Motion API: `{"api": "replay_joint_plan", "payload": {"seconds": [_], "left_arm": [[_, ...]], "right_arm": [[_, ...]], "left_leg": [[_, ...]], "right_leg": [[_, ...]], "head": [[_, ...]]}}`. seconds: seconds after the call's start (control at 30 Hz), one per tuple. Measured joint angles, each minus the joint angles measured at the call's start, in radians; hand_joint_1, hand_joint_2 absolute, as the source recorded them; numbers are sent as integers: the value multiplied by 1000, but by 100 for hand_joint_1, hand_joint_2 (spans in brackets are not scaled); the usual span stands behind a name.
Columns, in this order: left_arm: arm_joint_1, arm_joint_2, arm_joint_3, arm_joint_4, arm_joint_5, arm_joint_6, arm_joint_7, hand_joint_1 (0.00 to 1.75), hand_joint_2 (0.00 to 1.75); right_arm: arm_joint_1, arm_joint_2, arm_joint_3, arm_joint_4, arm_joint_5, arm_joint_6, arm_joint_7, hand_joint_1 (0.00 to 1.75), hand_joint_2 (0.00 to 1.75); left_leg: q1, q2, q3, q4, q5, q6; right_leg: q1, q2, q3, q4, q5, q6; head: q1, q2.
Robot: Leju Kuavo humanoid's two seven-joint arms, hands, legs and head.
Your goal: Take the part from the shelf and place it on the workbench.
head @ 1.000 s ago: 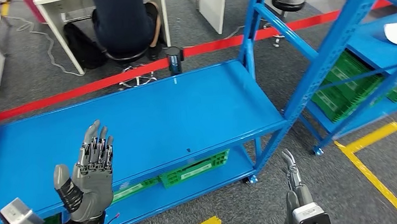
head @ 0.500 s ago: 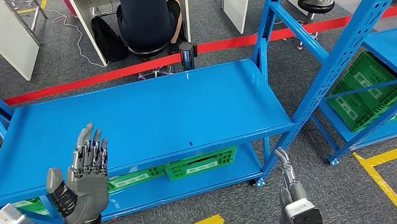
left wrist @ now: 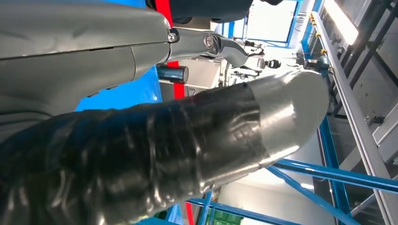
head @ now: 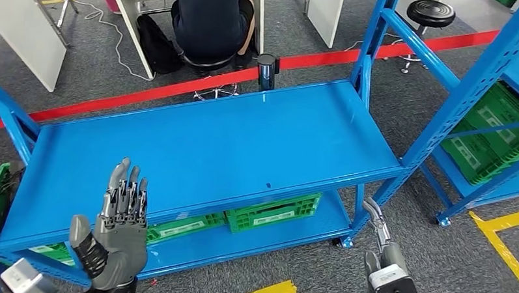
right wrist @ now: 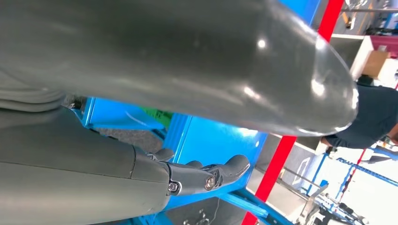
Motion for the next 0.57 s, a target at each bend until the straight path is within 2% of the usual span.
{"api": "replay_joint_plan", "payload": {"seconds": [0.07, 0.1, 0.17, 0.23, 0.27, 0.37, 0.5, 0.53, 0.57], "left_arm": [[0, 0, 0, 0, 0, 0, 0, 0, 0], [0, 0, 0, 0, 0, 0, 0, 0, 0], [1, 0, 0, 0, 0, 0, 0, 0, 0], [1, 0, 0, 0, 0, 0, 0, 0, 0], [1, 0, 0, 0, 0, 0, 0, 0, 0], [1, 0, 0, 0, 0, 0, 0, 0, 0], [2, 0, 0, 0, 2, 0, 0, 0, 0], [2, 0, 0, 0, 2, 0, 0, 0, 0], [2, 0, 0, 0, 3, 0, 0, 0, 0]], "right_arm": [[-1, 0, 1, 0, -6, 0, -5, 0, 0], [-1, 0, 1, -1, -8, 0, -7, 0, 0], [0, -1, 1, -2, -9, 0, -9, 0, 0], [0, -1, 2, -2, -9, 0, -9, 0, 0], [0, -1, 2, -2, -9, 0, -9, 0, 0], [0, -1, 2, -2, -10, 0, -10, 0, 0], [-3, -4, 7, -2, -13, 0, -9, 0, 0], [-5, -5, 10, -2, -14, 0, -9, 0, 44], [-6, -6, 12, -2, -15, 0, -9, 0, 58]], "left_leg": [[-3, -4, -7, 11, -5, -11], [-5, -5, -13, 17, -7, -16], [-6, -6, -21, 23, -6, -8], [-5, -5, -21, 21, -5, 6], [-4, -5, -20, 19, -4, 6], [-2, -4, -18, 12, 0, -2], [1, -5, -17, 7, 4, -27], [2, -5, -17, 6, 4, -30], [2, -5, -17, 6, 4, -31]], "right_leg": [[-1, 4, 54, -110, 33, -4], [-1, 7, 65, -134, 35, -9], [0, 8, 68, -139, 34, -18], [3, 8, 67, -140, 35, -20], [5, 8, 68, -140, 36, -23], [7, 8, 68, -139, 35, -30], [10, 8, 67, -139, 36, -34], [10, 8, 67, -139, 36, -35], [10, 8, 67, -139, 36, -35]], "head": [[8, 0], [8, 0], [1, 0], [-8, 0], [-12, 0], [-24, 0], [-35, 0], [-36, 0], [-37, 0]]}}
